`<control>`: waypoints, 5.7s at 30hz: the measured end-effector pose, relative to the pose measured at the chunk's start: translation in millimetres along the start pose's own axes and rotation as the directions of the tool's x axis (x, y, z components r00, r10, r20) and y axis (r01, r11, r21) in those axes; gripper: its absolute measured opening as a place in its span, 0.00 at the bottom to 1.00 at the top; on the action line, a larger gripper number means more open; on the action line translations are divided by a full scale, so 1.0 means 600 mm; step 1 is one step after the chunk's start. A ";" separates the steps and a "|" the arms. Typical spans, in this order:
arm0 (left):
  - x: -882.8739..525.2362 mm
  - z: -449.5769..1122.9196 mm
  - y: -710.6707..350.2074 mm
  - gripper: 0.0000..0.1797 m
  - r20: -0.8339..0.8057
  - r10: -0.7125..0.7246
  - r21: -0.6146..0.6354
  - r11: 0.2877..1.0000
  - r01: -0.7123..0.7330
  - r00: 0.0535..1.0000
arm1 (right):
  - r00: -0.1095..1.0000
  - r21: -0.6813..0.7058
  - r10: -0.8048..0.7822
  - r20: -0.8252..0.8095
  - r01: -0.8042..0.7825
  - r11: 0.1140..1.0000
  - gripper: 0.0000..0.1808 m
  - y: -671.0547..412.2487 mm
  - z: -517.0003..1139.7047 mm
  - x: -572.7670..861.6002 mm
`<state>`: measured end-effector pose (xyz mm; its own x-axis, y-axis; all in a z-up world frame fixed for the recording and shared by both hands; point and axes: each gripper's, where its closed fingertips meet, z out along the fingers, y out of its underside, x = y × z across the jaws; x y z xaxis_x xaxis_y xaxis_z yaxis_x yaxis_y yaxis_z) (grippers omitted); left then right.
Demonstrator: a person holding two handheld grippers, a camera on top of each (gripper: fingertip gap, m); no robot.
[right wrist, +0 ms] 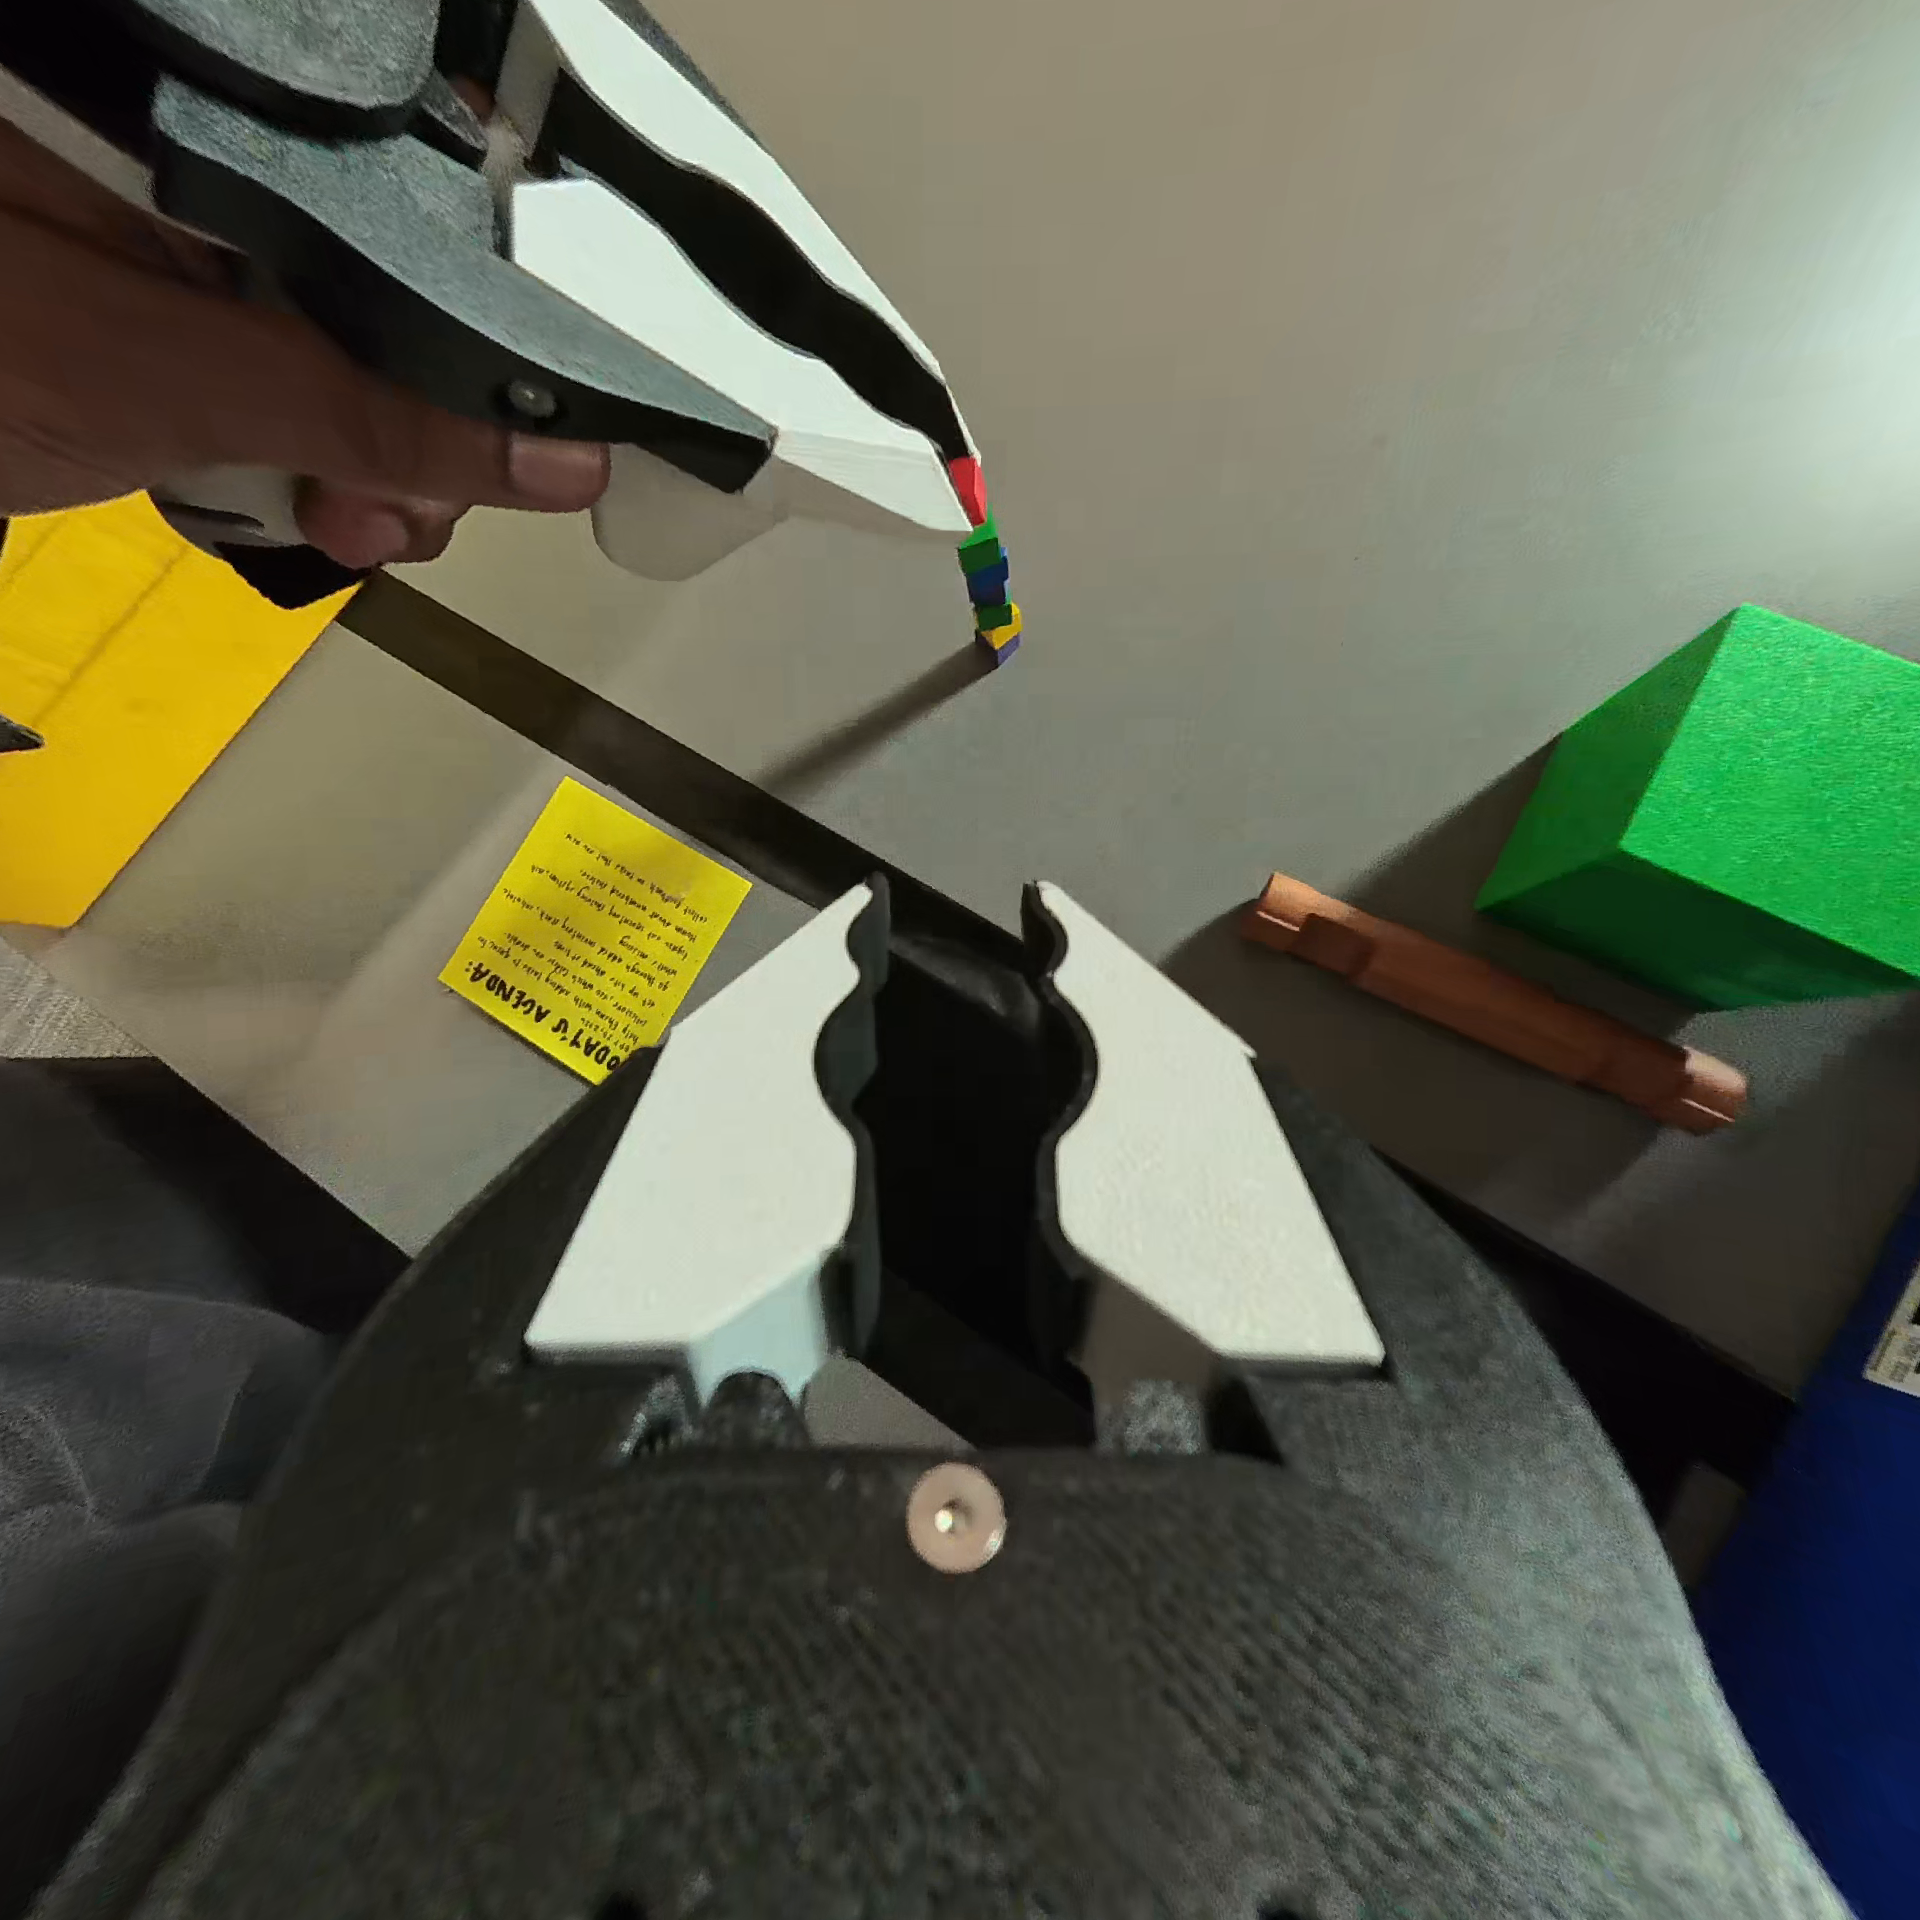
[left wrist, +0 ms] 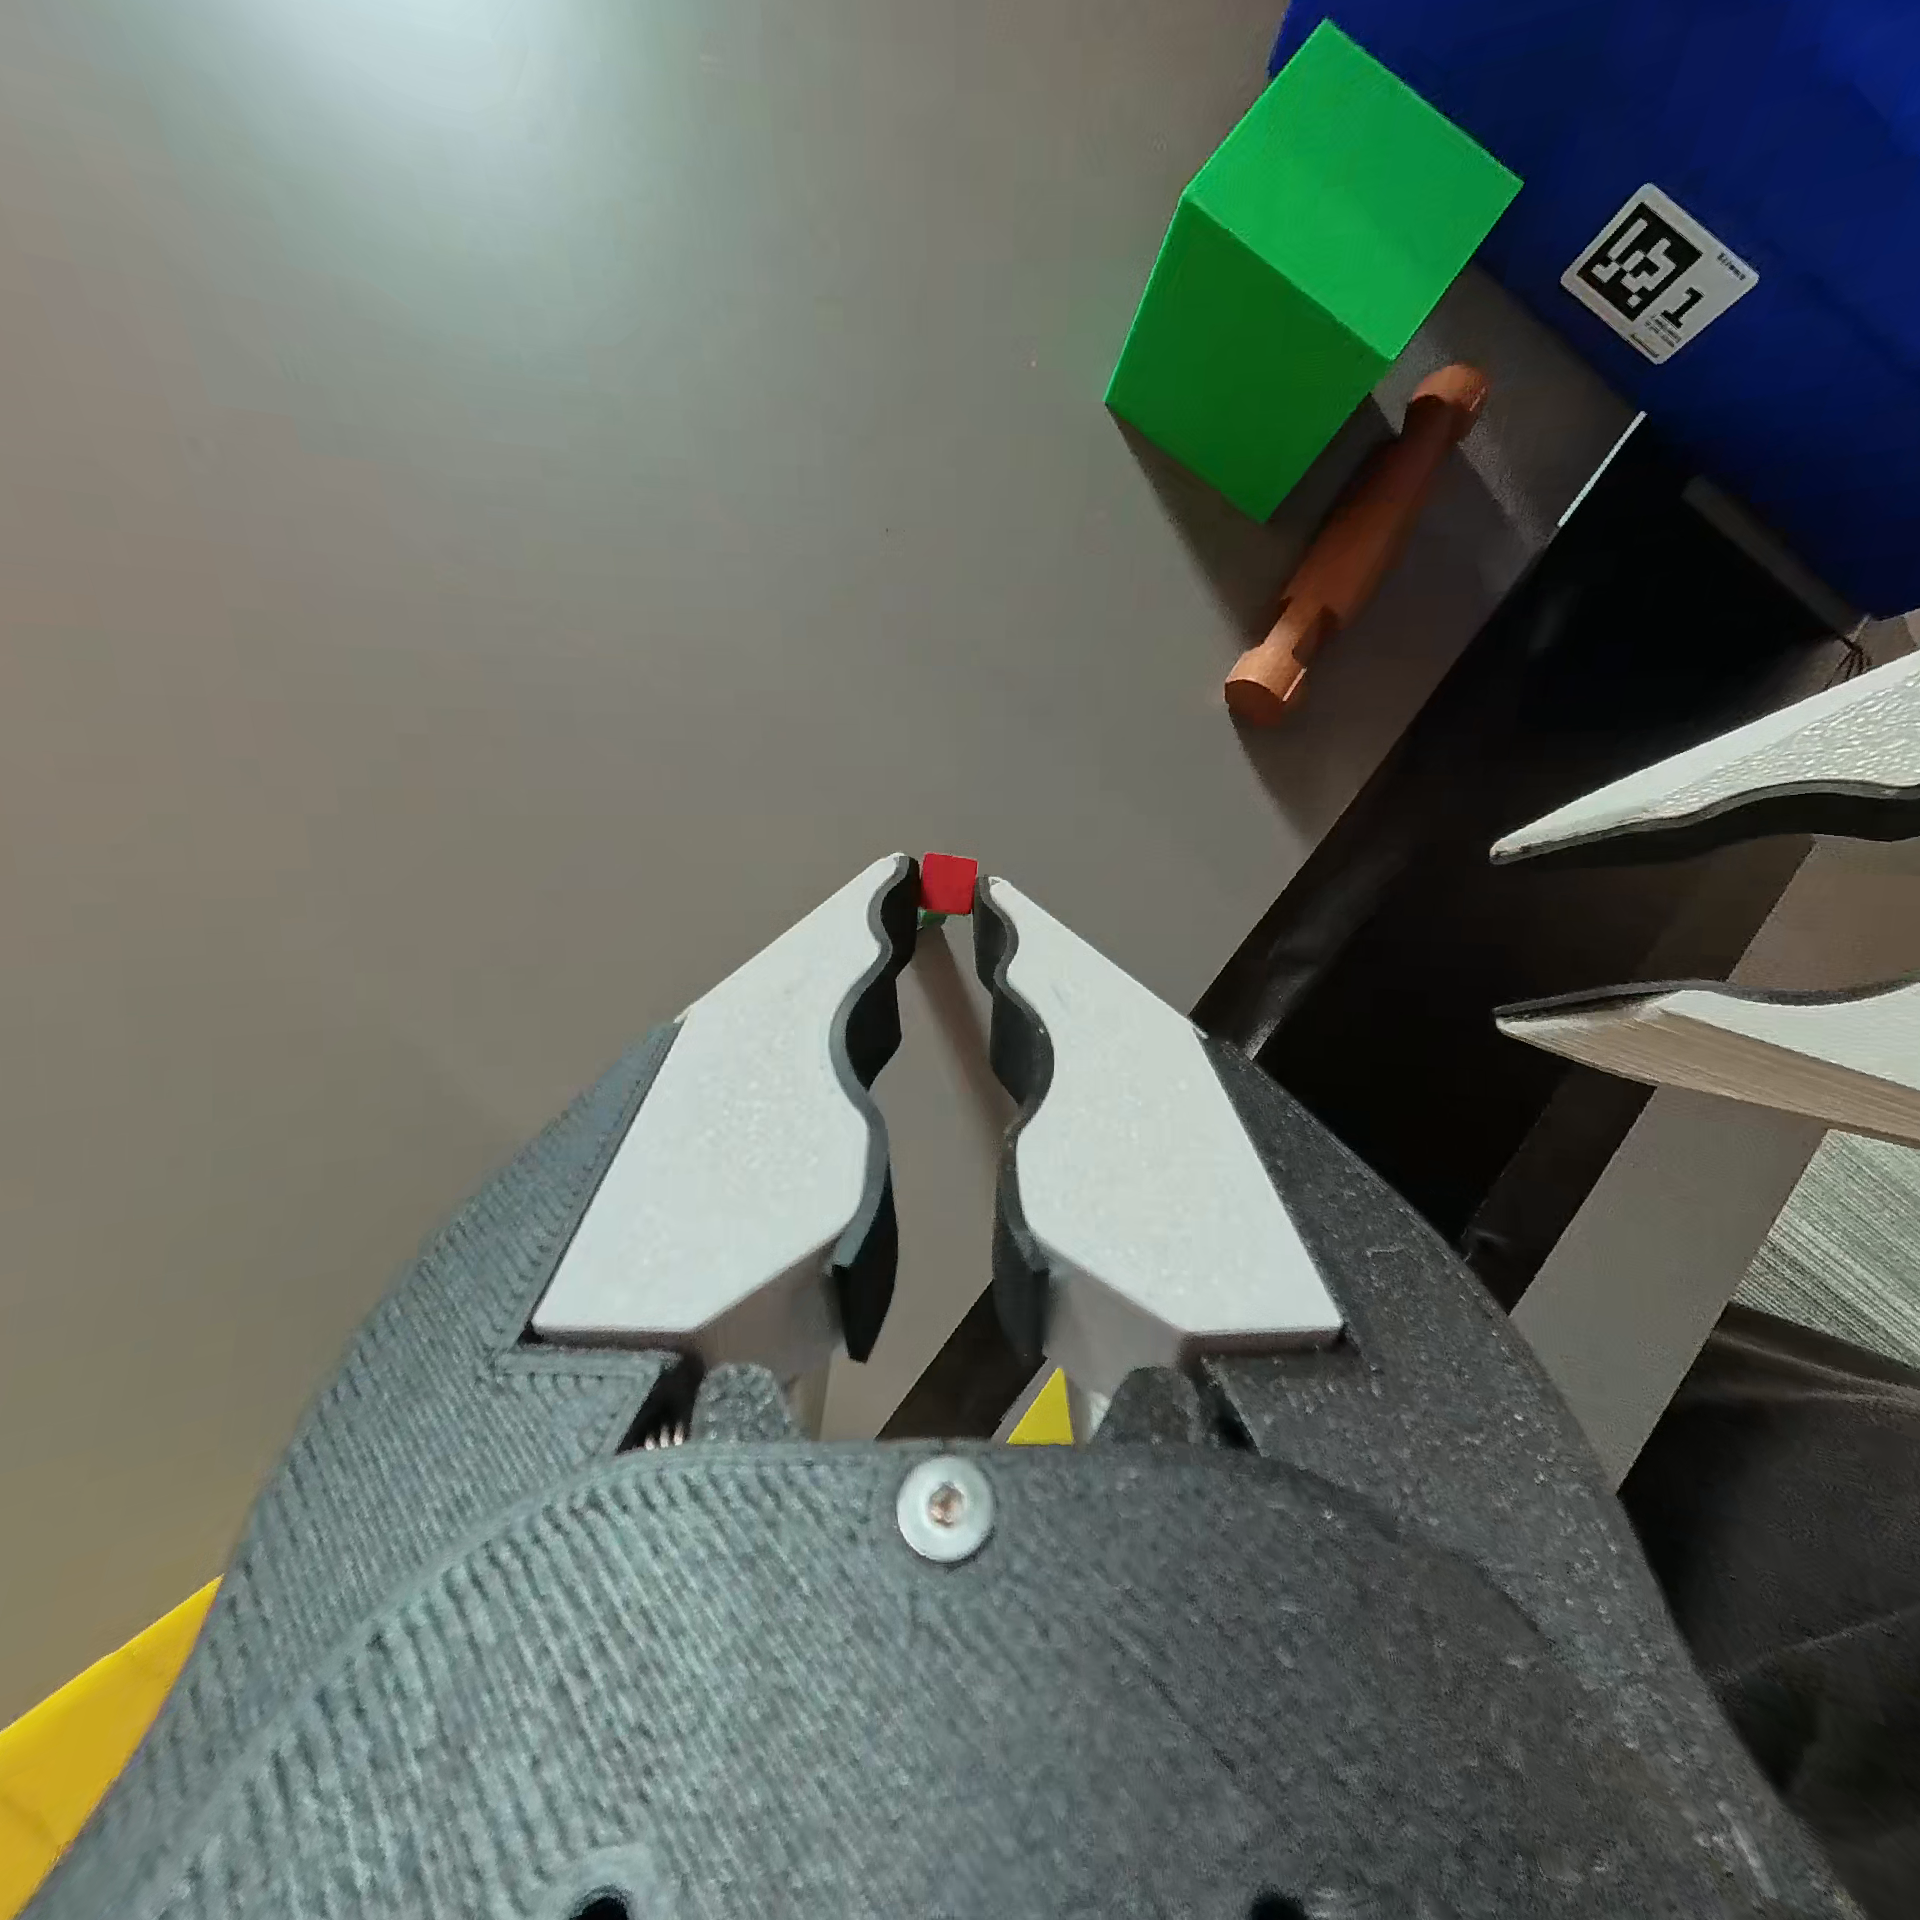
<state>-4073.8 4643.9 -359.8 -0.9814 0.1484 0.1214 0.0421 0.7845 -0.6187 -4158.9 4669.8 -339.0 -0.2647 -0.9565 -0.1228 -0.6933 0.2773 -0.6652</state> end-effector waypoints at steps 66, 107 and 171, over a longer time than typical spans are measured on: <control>0.042 -0.280 -0.009 0.03 0.139 -0.148 0.387 0.918 0.084 0.979 | 0.949 0.493 0.058 0.311 -0.213 0.844 0.03 -0.163 -0.220 -0.061; -0.017 -0.166 0.063 0.08 0.001 -0.279 0.129 0.952 0.277 0.960 | 0.957 0.009 -0.279 0.078 0.279 0.960 0.00 -0.070 0.125 0.068; -0.012 -0.264 0.084 0.10 -0.070 -0.154 0.203 0.965 0.165 0.986 | 0.993 0.163 -0.111 -0.039 0.116 0.980 0.17 -0.122 0.037 -0.082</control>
<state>-4034.9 4778.1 -268.8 -0.9606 0.0682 0.2695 -0.1594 0.6592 -0.7349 -4080.1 4694.6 -300.5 -0.2123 -0.9770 -0.0195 -0.6009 0.1462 -0.7858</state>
